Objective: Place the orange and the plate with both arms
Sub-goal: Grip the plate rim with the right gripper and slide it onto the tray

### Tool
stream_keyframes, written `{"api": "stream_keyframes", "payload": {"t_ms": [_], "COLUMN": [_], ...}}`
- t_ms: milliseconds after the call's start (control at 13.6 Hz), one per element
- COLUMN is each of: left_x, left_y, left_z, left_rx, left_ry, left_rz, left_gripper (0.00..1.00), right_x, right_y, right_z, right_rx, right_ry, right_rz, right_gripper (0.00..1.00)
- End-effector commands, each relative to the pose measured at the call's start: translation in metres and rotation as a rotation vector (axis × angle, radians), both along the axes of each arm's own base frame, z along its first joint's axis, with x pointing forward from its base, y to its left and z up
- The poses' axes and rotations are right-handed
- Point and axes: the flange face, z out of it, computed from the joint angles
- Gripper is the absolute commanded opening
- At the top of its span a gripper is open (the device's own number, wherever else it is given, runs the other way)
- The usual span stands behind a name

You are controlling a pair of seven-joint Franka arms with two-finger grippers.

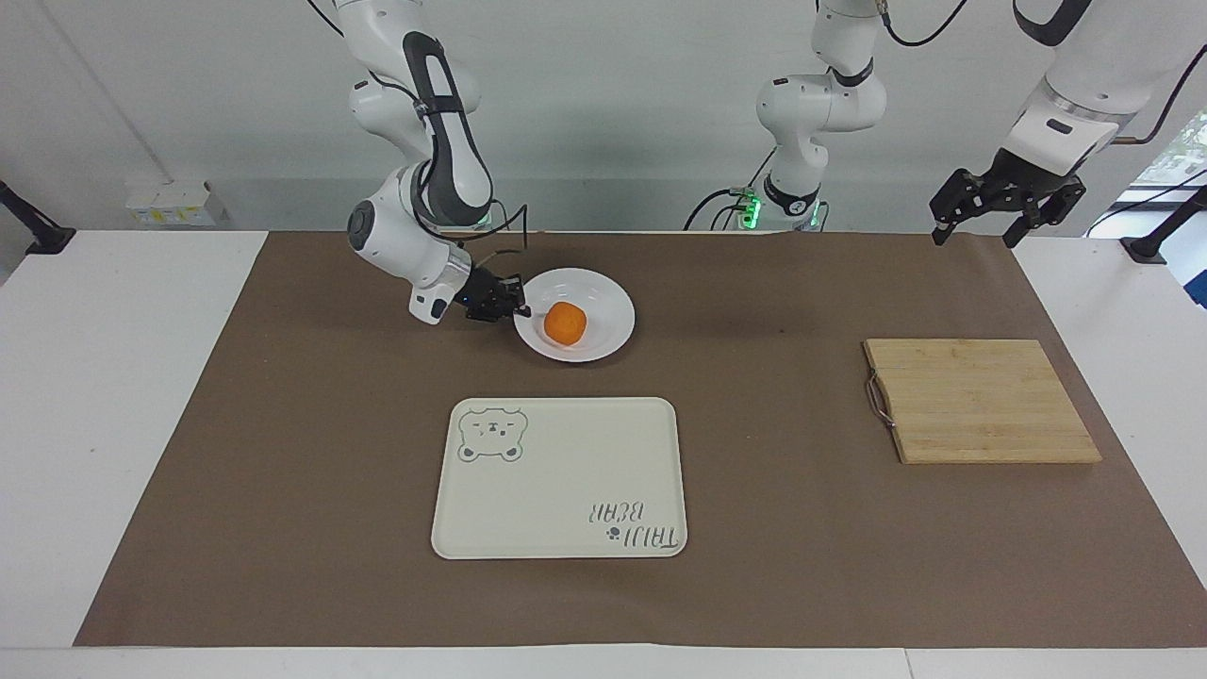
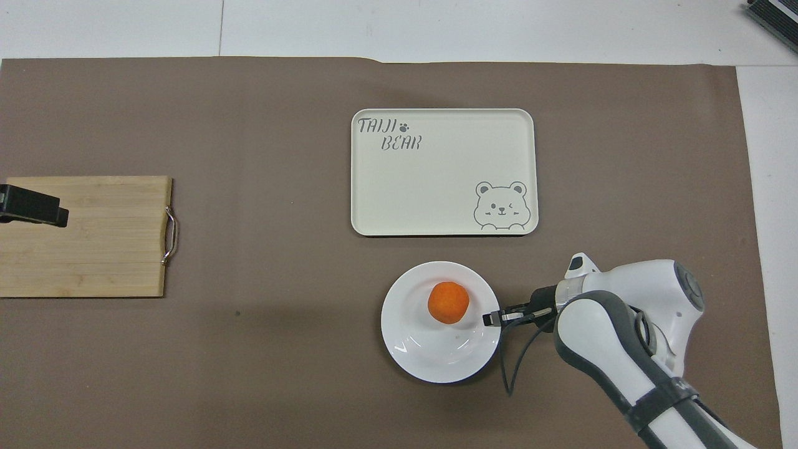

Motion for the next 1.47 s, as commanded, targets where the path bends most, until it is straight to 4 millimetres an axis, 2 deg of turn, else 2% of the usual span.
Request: {"api": "stream_keyframes", "payload": {"t_ms": [0,221,809,1029,1103,1397], "left_x": [-0.002,-0.002,-0.002,-0.002,-0.002,-0.002], "left_y": [0.001,0.001,0.001,0.001,0.001,0.001], "left_z": [0.006,0.006,0.006,0.006,0.006,0.006], "left_rx": [-0.002,-0.002,-0.002,-0.002,-0.002,-0.002], "left_ry": [-0.01,-0.008,-0.01,-0.01,-0.01,-0.01], "left_rz": [0.013,0.013,0.013,0.013,0.013,0.013], "left_gripper": [1.0,1.0,1.0,1.0,1.0,1.0], "right_x": [0.012,0.015,0.057,0.083,0.095,0.152], "right_y": [0.002,0.002,-0.012,-0.017,-0.026,-0.027], "right_z": [0.015,0.019,0.051,0.062,0.066,0.087], "right_rx": [0.034,0.057,0.294,0.32,0.326,0.324], "right_ry": [-0.001,0.013,0.069,0.044,0.028,0.007], "right_rz": [-0.013,-0.017,-0.156,-0.172,-0.195,-0.256], "right_gripper": [0.0,0.0,0.0,0.0,0.0,0.0]}}
